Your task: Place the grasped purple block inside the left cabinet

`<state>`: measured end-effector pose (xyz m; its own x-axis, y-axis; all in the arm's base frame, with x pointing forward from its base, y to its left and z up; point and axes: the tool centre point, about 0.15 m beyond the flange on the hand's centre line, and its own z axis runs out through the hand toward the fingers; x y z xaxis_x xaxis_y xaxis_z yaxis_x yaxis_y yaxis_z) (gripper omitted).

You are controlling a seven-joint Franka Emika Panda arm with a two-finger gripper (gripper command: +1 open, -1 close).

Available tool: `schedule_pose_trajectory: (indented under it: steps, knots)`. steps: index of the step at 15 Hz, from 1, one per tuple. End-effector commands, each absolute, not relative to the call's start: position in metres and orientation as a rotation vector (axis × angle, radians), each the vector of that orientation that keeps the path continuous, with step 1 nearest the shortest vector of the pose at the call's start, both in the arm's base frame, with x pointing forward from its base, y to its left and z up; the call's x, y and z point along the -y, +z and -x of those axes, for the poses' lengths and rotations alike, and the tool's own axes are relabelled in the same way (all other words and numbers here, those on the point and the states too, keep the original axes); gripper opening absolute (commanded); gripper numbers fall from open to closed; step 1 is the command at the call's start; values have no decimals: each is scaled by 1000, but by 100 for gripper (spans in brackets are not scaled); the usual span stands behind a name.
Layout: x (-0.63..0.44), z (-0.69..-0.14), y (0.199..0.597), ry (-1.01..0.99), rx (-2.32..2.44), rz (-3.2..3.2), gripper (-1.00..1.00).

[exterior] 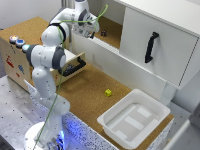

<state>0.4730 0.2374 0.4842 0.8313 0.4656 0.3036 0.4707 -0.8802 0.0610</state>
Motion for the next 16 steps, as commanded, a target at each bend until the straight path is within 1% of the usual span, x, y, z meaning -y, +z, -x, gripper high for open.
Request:
schedule_pose_trajectory:
  steps: [1,4,7,16]
  knots:
    - [-288,-425,491,-258,1124,2794,100]
    - [-345,-392,506,-137,1404,2635,100]
    - [-391,-370,507,0,1565,2549,100]
    - [-391,-370,507,0,1565,2549,100]
